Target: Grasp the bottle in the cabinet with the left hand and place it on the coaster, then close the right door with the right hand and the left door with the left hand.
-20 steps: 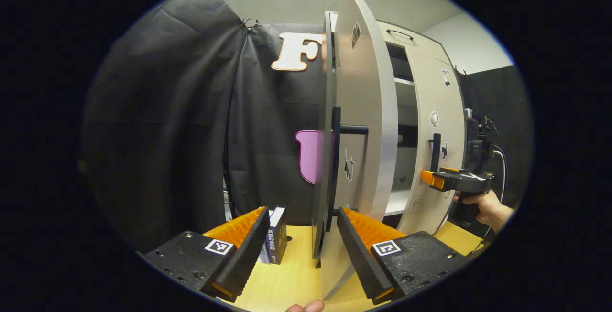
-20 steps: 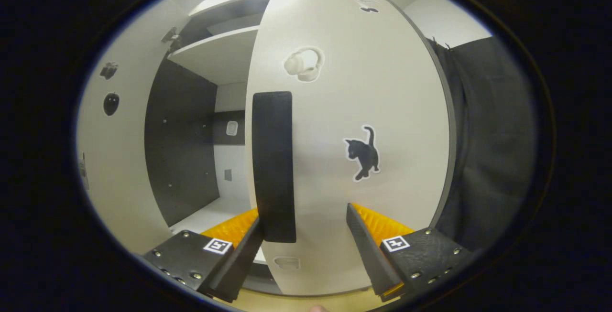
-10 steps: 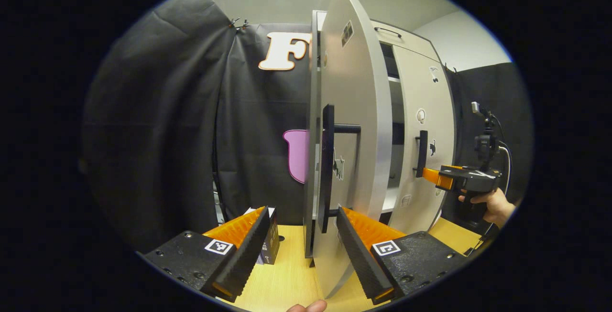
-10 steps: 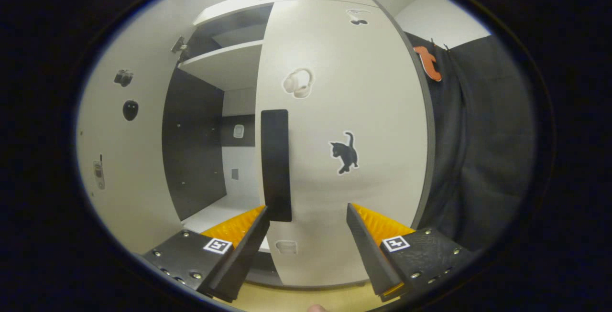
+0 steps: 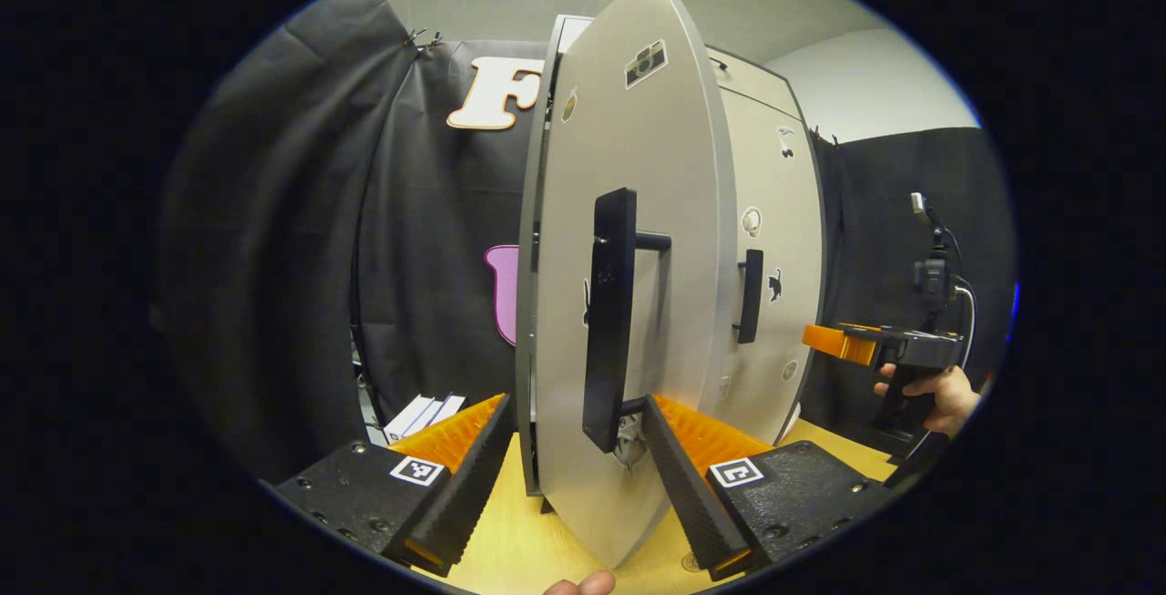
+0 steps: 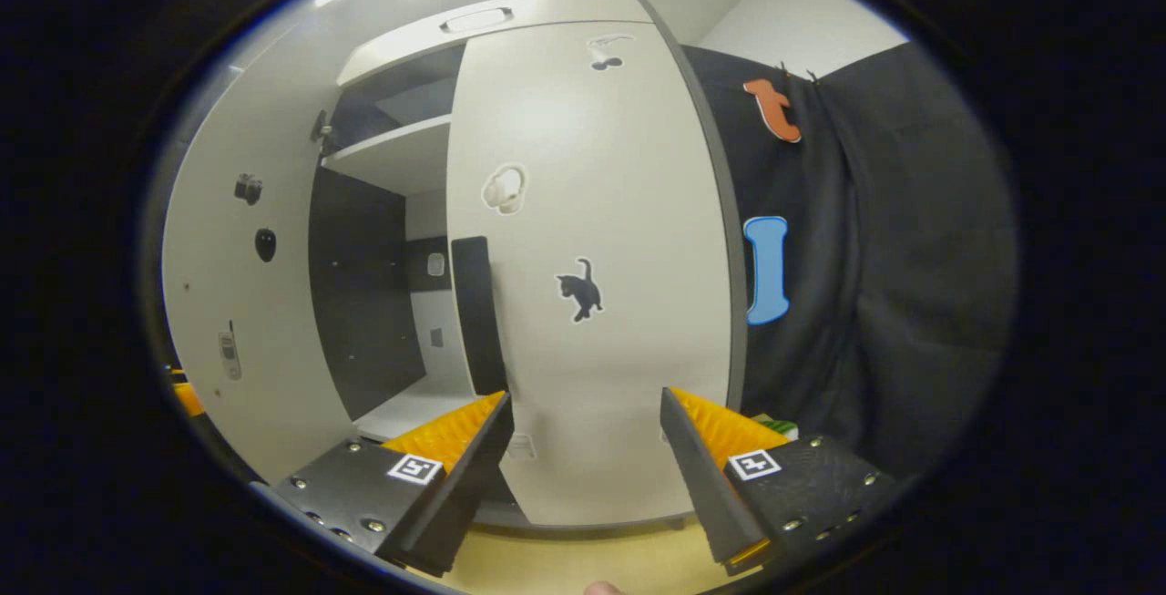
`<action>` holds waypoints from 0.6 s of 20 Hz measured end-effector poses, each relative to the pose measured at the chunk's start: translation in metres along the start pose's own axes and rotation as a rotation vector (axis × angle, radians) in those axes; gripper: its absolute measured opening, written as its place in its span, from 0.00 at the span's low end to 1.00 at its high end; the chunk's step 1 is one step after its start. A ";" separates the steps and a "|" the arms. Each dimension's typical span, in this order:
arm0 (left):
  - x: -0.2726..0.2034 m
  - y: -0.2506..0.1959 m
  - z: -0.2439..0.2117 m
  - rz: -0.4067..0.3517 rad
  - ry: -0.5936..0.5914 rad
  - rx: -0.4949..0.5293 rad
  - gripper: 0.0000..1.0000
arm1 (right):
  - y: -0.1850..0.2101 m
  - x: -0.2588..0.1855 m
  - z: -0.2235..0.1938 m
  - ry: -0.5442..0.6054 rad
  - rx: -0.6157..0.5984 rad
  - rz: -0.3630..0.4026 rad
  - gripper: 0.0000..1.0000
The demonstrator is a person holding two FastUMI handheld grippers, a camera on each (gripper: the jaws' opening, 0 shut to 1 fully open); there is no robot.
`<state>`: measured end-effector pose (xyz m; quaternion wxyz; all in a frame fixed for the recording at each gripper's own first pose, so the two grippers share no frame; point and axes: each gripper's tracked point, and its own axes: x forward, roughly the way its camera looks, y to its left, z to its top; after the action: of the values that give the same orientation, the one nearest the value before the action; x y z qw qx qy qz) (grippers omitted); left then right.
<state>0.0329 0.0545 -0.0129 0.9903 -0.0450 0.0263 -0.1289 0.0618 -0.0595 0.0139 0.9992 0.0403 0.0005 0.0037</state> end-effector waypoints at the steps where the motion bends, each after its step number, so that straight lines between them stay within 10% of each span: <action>1: 0.002 -0.003 -0.001 -0.010 0.002 -0.002 0.90 | -0.003 -0.004 -0.001 0.005 0.005 -0.002 0.97; 12: 0.052 -0.063 -0.002 -0.062 -0.017 0.040 0.96 | -0.026 -0.033 -0.019 0.055 0.022 -0.024 0.97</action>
<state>0.0666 -0.0195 -0.0110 0.9867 -0.0272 0.0140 -0.1595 0.0288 -0.0840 -0.0068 0.9983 0.0510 0.0285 -0.0072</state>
